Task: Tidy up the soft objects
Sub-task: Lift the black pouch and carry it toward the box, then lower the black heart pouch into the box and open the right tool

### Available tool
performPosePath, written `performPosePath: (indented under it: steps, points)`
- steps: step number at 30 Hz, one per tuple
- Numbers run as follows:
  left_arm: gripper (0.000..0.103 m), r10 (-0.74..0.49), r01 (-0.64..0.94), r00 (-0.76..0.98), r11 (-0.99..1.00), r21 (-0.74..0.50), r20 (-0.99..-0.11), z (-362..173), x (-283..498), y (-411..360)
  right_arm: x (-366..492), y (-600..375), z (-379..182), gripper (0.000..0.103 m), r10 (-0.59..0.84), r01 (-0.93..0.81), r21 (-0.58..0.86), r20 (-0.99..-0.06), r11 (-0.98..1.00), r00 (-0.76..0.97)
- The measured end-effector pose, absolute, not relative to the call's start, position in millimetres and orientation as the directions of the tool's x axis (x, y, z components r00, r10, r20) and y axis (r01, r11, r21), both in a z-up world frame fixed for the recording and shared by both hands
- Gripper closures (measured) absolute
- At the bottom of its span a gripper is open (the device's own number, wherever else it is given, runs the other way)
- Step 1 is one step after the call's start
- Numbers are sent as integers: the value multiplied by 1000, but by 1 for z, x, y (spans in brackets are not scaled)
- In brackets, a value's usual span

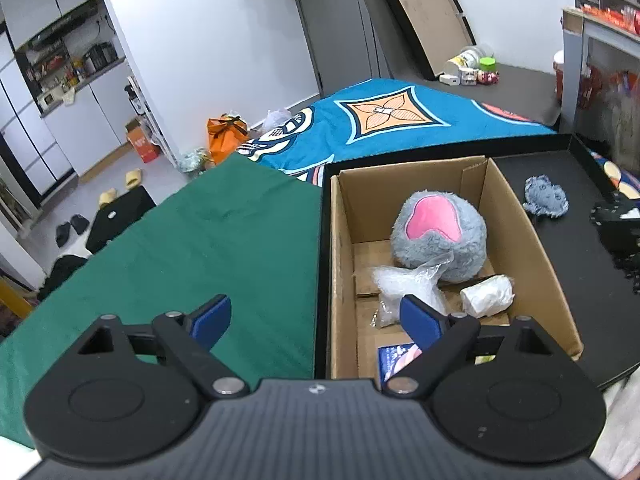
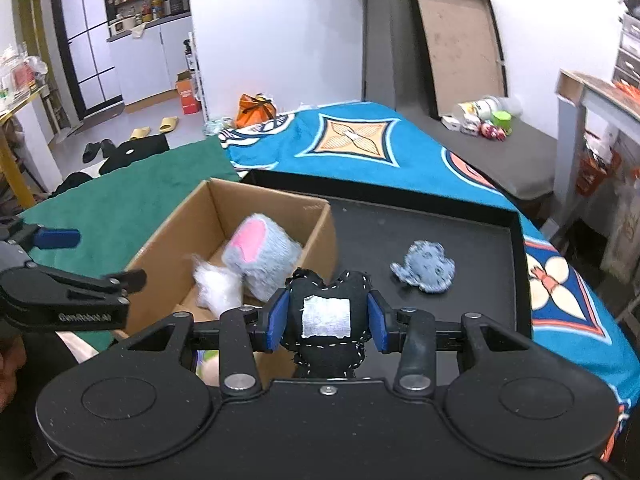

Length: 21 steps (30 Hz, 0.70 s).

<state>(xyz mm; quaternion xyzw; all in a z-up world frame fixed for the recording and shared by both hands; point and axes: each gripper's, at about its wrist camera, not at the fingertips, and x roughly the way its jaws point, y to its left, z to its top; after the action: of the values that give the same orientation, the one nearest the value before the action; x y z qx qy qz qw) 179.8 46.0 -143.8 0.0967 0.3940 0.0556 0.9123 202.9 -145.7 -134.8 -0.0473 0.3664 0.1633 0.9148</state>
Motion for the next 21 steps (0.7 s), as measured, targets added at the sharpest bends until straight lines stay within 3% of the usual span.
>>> performPosePath:
  steps: [4,6,21]
  points:
    - [20,163,-20,672,979,202,-722,-146,182,49,205,-130,-129,61,269,-355,14,-682,935,680]
    - [29,165,-19,660,979,203,-733,-149,184,50,206,-121,-127,61,272,-366,5,-680,931,681]
    - [63,71,-12,574,997,79,-816,-162,192,69,217,-72,-116,61,306,-422,-4,-682,907,665]
